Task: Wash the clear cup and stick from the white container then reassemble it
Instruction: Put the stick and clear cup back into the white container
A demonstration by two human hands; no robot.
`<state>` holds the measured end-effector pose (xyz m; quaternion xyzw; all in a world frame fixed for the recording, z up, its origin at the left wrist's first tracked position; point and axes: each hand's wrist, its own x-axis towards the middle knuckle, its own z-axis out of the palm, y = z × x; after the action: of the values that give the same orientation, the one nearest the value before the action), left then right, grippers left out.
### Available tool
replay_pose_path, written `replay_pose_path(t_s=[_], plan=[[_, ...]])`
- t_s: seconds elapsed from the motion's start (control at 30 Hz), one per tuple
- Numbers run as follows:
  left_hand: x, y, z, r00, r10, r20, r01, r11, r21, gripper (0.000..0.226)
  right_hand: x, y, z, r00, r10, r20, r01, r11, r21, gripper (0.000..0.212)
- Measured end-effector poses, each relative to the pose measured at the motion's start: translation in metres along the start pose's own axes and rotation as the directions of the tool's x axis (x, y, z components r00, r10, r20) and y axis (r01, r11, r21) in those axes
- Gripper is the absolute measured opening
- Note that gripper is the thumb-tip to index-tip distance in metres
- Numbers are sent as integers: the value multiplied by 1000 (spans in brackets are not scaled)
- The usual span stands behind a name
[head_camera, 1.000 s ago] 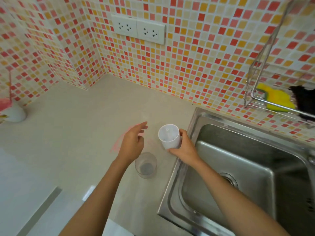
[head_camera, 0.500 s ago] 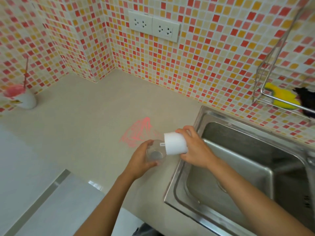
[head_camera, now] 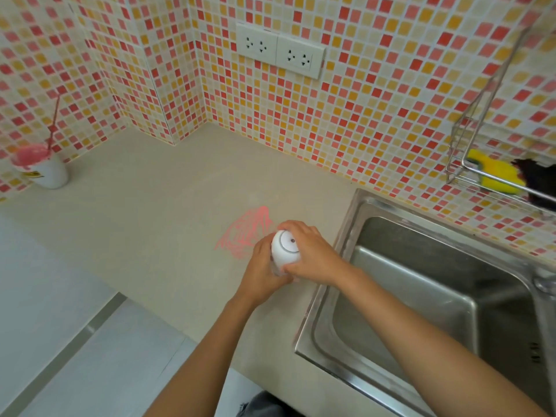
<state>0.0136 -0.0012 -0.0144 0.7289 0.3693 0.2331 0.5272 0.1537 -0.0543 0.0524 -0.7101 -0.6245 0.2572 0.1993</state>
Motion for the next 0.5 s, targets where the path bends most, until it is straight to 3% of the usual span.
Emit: replay_pose_path(t_s=[0.07, 0.17, 0.5], plan=[[-3, 1, 2, 1000, -7, -15, 7, 1000, 7, 77, 0, 6, 9, 999, 52, -9, -50, 989, 137, 73], [-8, 3, 3, 1000, -10, -15, 10, 1000, -4, 78, 0, 11, 18, 996, 88, -13, -85, 981, 176, 54], [-8, -6, 1, 998, -68, 17, 68, 997, 24, 81, 2, 12, 30, 993, 95, -73, -80, 978, 191, 53]])
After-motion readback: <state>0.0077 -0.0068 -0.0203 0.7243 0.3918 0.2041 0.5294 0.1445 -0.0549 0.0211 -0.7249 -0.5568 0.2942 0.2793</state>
